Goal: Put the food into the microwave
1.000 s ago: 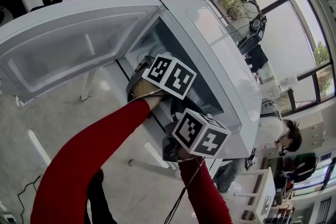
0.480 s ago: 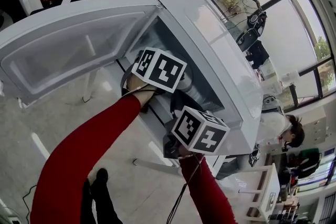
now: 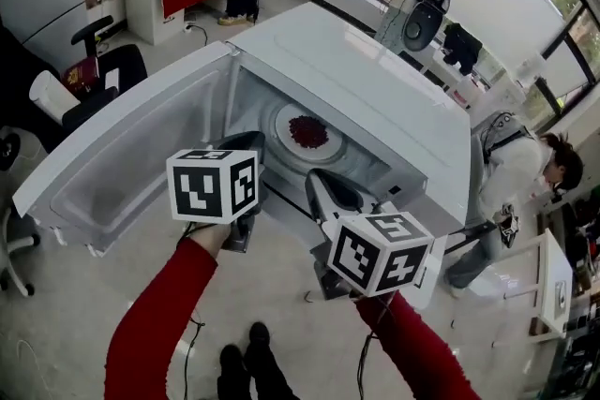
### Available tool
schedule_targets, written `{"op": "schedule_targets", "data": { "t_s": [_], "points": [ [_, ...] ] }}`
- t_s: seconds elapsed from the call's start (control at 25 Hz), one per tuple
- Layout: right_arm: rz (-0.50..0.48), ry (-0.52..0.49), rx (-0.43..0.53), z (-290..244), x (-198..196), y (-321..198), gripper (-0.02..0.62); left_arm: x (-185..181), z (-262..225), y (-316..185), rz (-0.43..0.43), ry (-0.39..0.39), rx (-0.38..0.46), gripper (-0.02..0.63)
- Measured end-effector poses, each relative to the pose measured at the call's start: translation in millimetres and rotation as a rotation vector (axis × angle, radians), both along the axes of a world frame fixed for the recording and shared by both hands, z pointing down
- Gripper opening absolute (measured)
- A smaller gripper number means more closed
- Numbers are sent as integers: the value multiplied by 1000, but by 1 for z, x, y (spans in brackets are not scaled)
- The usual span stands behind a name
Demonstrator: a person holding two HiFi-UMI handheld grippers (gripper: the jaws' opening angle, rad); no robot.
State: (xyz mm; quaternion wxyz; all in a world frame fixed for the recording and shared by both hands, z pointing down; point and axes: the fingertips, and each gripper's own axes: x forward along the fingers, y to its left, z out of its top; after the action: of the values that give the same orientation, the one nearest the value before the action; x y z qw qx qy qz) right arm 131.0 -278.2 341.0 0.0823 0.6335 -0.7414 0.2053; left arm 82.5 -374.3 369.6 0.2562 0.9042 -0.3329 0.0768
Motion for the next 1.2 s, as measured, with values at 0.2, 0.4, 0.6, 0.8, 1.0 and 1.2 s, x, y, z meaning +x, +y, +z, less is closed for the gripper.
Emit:
{"op": "schedule_targets", "data": {
  "t_s": [0.2, 0.4, 0.6, 0.8, 1.0, 1.2],
  "points": [
    [-51, -72, 91, -38, -15, 47, 14, -29, -38, 51, 52, 171, -21, 9],
    [-104, -93, 192, -67, -29, 98, 14, -46, -72, 105, 131, 250, -37, 9],
    [-104, -140, 224, -73, -43, 129, 14, -65, -86, 145, 178, 265, -16, 9],
    [-115, -134, 242, -76, -52, 157, 13, -78, -91, 176, 180, 229, 46, 9],
    [-99, -182, 205, -65, -52, 183, 13, -80, -91, 209, 176, 130, 138, 9],
    [-80, -186, 230, -65, -48, 199, 13, -87, -90, 230, 147, 47, 227, 9]
  ]
}}
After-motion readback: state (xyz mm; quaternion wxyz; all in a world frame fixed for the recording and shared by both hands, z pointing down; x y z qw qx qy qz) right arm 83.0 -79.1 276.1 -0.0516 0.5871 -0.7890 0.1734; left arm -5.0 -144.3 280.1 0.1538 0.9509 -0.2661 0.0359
